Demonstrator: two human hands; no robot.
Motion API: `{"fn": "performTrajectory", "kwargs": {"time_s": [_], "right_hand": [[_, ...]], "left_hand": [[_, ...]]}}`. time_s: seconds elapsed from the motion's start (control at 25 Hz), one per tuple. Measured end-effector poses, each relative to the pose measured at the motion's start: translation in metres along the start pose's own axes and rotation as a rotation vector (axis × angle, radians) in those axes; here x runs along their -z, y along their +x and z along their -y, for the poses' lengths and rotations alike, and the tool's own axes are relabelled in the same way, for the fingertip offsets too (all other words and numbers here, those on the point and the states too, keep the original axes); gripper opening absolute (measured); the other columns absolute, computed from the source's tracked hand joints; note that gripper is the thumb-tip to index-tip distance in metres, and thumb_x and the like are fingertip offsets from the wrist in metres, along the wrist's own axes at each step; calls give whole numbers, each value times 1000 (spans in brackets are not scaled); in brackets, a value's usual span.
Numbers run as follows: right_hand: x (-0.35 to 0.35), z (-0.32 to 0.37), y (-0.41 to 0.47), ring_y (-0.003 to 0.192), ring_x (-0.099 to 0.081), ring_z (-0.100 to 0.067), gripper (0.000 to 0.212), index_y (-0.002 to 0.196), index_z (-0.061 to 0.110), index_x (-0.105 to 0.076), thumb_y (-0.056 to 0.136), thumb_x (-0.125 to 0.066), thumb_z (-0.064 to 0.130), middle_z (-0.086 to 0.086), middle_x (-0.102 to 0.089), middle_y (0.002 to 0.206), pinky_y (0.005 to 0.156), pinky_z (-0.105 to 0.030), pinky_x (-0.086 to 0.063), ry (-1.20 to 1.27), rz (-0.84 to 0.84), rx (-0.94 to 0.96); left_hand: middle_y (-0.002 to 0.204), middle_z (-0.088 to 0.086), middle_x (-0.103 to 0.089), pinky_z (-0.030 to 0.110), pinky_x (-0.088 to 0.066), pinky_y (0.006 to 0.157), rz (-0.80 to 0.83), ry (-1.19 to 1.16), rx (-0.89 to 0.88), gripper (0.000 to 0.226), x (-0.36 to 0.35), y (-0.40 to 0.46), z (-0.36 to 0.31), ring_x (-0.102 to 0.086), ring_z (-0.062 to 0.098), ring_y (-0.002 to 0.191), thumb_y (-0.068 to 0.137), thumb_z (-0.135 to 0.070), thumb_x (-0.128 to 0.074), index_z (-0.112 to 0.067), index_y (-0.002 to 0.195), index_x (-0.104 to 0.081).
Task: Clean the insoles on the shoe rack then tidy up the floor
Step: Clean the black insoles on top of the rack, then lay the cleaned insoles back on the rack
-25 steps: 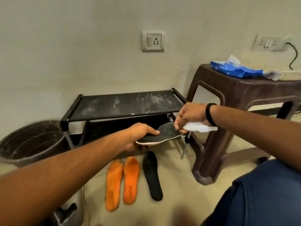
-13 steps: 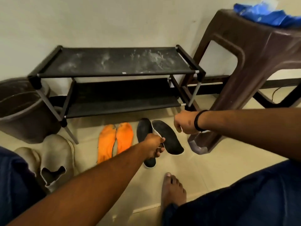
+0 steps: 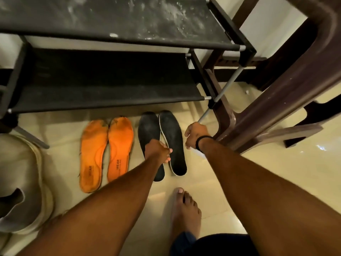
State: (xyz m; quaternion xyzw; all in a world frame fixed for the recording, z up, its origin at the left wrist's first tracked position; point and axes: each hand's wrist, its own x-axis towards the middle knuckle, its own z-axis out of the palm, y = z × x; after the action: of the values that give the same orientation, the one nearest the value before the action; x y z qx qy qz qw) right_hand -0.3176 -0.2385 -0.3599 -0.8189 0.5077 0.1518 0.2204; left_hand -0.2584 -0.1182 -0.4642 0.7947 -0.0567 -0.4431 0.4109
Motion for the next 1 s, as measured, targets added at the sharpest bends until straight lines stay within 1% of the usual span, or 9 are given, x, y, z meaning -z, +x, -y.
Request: {"fn": "performTrajectory", "kwargs": {"time_s": [0.04, 0.08, 0.2, 0.28, 0.36, 0.56, 0.76, 0.84, 1.0], "right_hand": [[-19, -1, 5, 107, -64, -31, 34, 113, 6, -65, 79, -73, 6, -14, -65, 117, 91, -36, -55, -50, 32, 4], [-46, -7, -2, 109, -63, -32, 33, 114, 6, -65, 81, -70, 7, -14, -65, 118, 92, -35, -54, -3, 35, -25], [-87, -12, -20, 111, -60, -36, 28, 115, 8, -63, 89, -63, 16, -17, -64, 120, 94, -36, -51, 72, 69, 8], [-96, -13, -20, 106, -62, -36, 26, 115, 15, -66, 92, -57, 22, -15, -66, 117, 92, -36, -52, 108, 38, 36], [-108, -17, -28, 104, -63, -35, 26, 118, 19, -65, 95, -53, 25, -12, -67, 116, 93, -36, -53, 90, 32, 78], [-107, -22, -26, 104, -61, -34, 27, 118, 25, -64, 94, -53, 32, -10, -67, 114, 93, -40, -54, 80, 11, 16], [-105, -17, -26, 100, -62, -32, 26, 117, 24, -66, 94, -55, 30, -9, -67, 111, 91, -39, -54, 89, -18, -18], [-100, -14, -24, 98, -64, -32, 26, 116, 17, -66, 95, -56, 28, -11, -67, 111, 89, -38, -55, 112, -69, -24], [-88, 0, -24, 99, -63, -36, 23, 108, 8, -68, 92, -62, 24, -16, -66, 110, 89, -35, -51, 199, -163, -21]], "left_hand": [[75, 15, -73, 32, -62, 60, -19, 45, -22, 14, 0, 3, 2, -72, 21, 57, 83, -13, -80, -4, 83, -69], [74, 14, -73, 34, -63, 60, -35, 99, -40, 18, 1, 5, 5, -72, 21, 56, 80, -15, -83, -6, 81, -68], [76, 10, -72, 41, -64, 69, -122, 315, -130, 19, -4, 12, 11, -73, 27, 68, 77, -21, -84, -11, 79, -69], [86, 11, -72, 42, -62, 79, -171, 478, -209, 9, -6, 6, 7, -71, 30, 80, 84, -20, -75, -12, 87, -71], [96, 12, -71, 43, -60, 84, -194, 570, -269, 10, -8, -2, 2, -70, 31, 89, 91, -17, -66, -11, 98, -71], [106, 12, -69, 37, -57, 89, -175, 637, -254, 18, -13, -4, -5, -68, 29, 97, 97, -19, -63, -9, 112, -67], [108, 11, -69, 38, -57, 90, -153, 672, -234, 21, -13, -3, -3, -67, 29, 98, 96, -24, -66, -11, 112, -66], [103, 10, -70, 37, -58, 87, -162, 651, -237, 21, -9, -4, -2, -68, 27, 93, 94, -27, -68, -12, 108, -68], [84, 5, -69, 33, -54, 70, -255, 573, -291, 18, 2, -15, -1, -64, 21, 76, 96, -32, -63, -16, 90, -71]]}}
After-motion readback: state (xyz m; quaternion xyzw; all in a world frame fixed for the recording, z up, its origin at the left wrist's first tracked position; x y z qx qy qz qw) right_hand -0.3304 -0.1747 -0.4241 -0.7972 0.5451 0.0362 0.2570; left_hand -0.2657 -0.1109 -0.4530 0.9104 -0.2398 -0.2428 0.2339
